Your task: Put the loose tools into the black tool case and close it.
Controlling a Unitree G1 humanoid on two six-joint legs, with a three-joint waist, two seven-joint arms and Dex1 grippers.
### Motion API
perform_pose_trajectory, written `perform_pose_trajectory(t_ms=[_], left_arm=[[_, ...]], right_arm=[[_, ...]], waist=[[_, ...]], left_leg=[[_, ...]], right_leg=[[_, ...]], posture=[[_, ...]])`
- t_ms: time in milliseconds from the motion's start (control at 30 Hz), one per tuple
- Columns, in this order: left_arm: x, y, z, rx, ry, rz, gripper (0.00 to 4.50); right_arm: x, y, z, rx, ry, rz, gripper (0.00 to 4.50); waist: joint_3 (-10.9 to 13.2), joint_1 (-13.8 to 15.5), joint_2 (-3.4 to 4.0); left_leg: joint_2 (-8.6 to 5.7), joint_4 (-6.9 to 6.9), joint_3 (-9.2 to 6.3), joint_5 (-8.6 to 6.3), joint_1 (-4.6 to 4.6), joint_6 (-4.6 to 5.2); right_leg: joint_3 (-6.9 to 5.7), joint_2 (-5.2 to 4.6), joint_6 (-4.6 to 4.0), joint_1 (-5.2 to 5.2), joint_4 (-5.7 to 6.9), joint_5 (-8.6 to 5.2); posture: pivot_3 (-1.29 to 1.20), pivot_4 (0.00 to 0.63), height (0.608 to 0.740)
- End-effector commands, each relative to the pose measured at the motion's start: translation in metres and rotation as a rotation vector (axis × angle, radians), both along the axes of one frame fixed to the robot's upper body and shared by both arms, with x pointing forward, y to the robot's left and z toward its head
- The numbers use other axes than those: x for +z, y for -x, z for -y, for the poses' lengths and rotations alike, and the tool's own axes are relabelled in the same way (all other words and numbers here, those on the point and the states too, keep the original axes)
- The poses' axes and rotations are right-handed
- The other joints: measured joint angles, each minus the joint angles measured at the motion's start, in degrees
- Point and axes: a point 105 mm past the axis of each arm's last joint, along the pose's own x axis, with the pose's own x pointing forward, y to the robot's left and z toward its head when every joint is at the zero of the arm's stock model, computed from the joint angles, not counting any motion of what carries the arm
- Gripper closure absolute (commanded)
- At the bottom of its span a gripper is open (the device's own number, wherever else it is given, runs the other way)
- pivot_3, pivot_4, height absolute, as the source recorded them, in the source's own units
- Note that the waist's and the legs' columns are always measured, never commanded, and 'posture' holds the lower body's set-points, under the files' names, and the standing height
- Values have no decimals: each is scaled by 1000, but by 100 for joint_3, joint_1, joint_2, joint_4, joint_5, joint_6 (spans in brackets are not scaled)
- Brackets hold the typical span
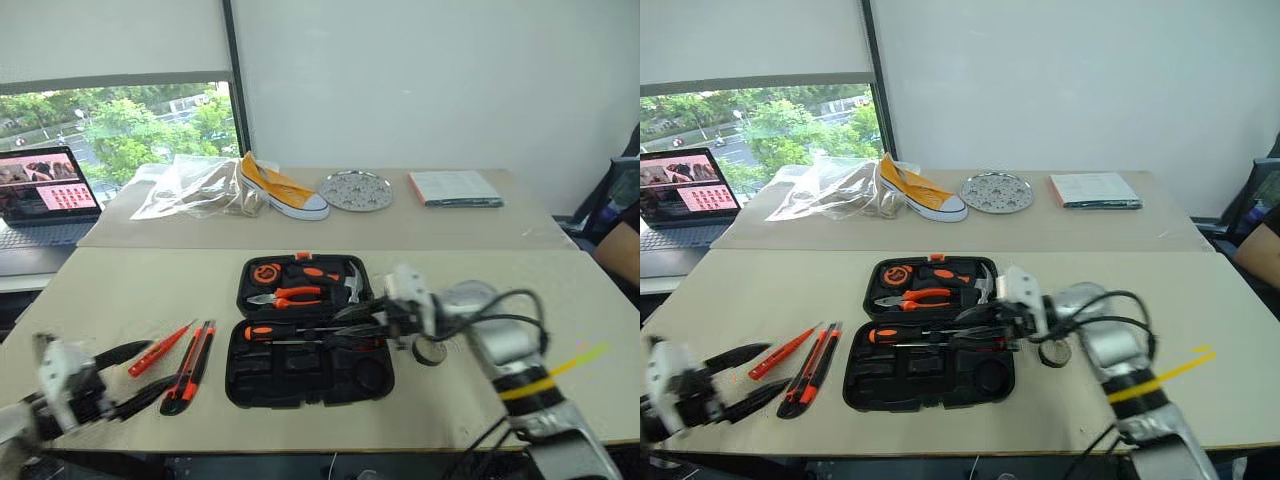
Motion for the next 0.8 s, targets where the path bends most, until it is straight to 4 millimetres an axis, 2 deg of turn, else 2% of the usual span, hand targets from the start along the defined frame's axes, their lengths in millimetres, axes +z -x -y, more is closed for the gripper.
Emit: perform_pose_trajectory(t_ms=[33,133,167,233,300,467,633,800], left_arm=[[7,16,-34,174,-2,22,0],[5,24,-48,254,11,12,0],[5,24,-50,262,14,9,0],[7,19,-43,227,35,-2,0],[11,7,-32,170,52,-9,0],[18,-40,-4,96,39,-102,0],[2,-71,10,81,-37,-243,0],[-18,-79,6,81,-131,-350,0]], right_arm=[[11,17,16,4,-123,120,1318],[10,23,32,-66,-226,210,365],[5,24,37,-92,-228,189,39],[1,31,44,-93,-253,113,39],[3,34,43,-87,-266,118,39],[26,35,23,-30,-292,163,39],[31,37,7,27,-262,145,39],[33,39,3,30,-253,140,39]], waist=[[2,40,2],[4,66,2],[4,76,0],[4,85,-2],[2,107,-6],[3,145,-8],[2,86,-8],[3,70,-8]], left_leg=[[-1,-1,1,0,2,1],[-2,2,5,0,9,1],[-2,2,5,0,12,1],[-3,3,6,-1,22,2],[-6,3,2,0,24,3],[-7,4,-7,22,24,-8],[-4,-6,-11,28,30,-17],[-6,-7,1,29,20,-17]], right_leg=[[1,1,1,2,0,-1],[9,1,1,4,10,0],[13,1,0,7,13,0],[16,-2,0,17,15,1],[18,-8,1,20,19,2],[17,-7,-18,18,29,20],[24,7,-26,16,31,27],[21,16,-26,3,27,23]], posture=[[0,150,740],[0,150,740],[0,150,740],[0,150,740],[0,150,740],[0,150,740],[0,150,740],[0,150,740]])
